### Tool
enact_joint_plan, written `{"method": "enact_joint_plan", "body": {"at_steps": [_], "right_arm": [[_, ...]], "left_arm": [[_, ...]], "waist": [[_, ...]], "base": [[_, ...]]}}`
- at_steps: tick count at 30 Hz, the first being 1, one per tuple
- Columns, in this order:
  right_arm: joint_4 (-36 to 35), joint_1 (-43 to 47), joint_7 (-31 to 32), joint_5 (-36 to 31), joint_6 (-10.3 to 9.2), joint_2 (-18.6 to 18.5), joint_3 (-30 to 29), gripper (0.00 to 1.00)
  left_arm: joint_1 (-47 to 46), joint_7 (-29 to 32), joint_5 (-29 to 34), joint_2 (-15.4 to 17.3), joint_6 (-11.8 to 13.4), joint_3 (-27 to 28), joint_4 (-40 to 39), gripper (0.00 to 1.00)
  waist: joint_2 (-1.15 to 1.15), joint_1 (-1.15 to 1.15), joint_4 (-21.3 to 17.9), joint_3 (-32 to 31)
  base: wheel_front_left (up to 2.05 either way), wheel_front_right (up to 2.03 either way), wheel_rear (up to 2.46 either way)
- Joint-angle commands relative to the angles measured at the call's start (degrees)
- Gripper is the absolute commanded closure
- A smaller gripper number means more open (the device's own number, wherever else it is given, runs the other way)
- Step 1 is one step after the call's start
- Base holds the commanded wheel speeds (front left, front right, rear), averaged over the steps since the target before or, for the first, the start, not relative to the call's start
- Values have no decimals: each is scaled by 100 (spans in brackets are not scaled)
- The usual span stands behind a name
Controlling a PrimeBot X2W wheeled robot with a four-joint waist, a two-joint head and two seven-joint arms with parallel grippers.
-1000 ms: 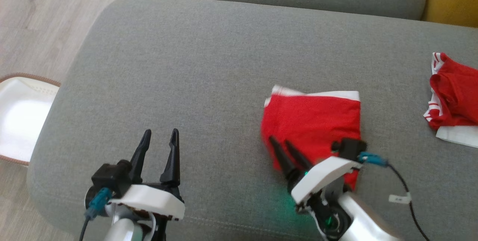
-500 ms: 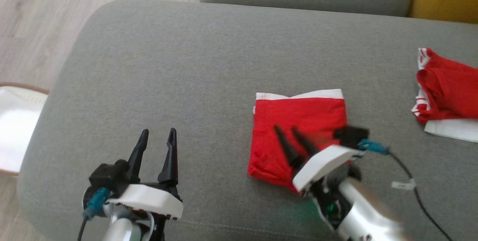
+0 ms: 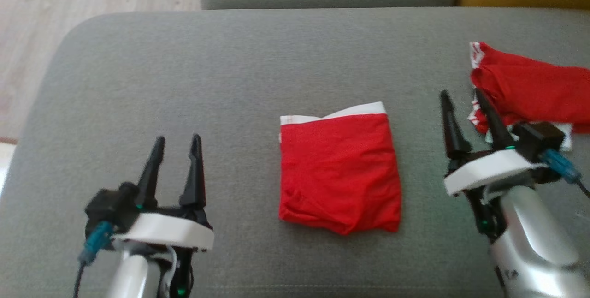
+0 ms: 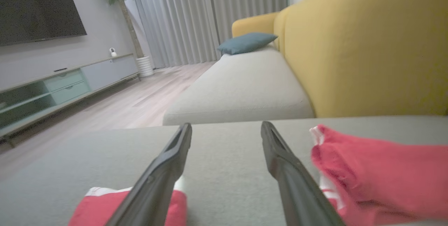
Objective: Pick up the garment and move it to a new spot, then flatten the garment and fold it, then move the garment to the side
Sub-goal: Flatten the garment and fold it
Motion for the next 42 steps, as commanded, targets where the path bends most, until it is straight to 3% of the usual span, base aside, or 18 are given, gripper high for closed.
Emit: {"method": "enact_joint_plan", "body": {"at_steps": [1,8,22,23,24,34,42], "right_arm": [[-352,117,-78,-368,-4,91,-117,0],[-1430,937,-99,-1750,-4,526,-947,0],[-1984,1373,-102,-1911,-4,663,-1075,0],[-2007,1362,-102,-1913,-4,664,-1062,55],[-2048,1342,-102,-1942,-4,664,-1037,100],[-2062,846,-102,-2057,-4,665,-93,100],[-635,316,-34,-2314,-4,665,436,100]], "left_arm": [[-334,-70,-54,32,-10,239,-276,0],[-407,-70,-115,32,-53,276,-486,0],[-374,-70,-138,32,-82,166,-367,0],[-383,-70,-140,32,-86,144,-368,0],[-390,-70,-142,32,-90,122,-369,0],[-530,-70,-155,32,-92,-133,-284,0],[-642,-70,-213,32,-63,-317,-201,0]], "waist": [[0,0,-103,31],[0,0,-319,95],[0,0,-377,191],[0,0,-349,209],[0,0,-318,231],[0,0,256,639],[0,0,821,874]], "base": [[0,0,0],[0,0,0],[0,0,0],[0,0,0],[0,0,0],[0,0,0],[0,0,0]]}}
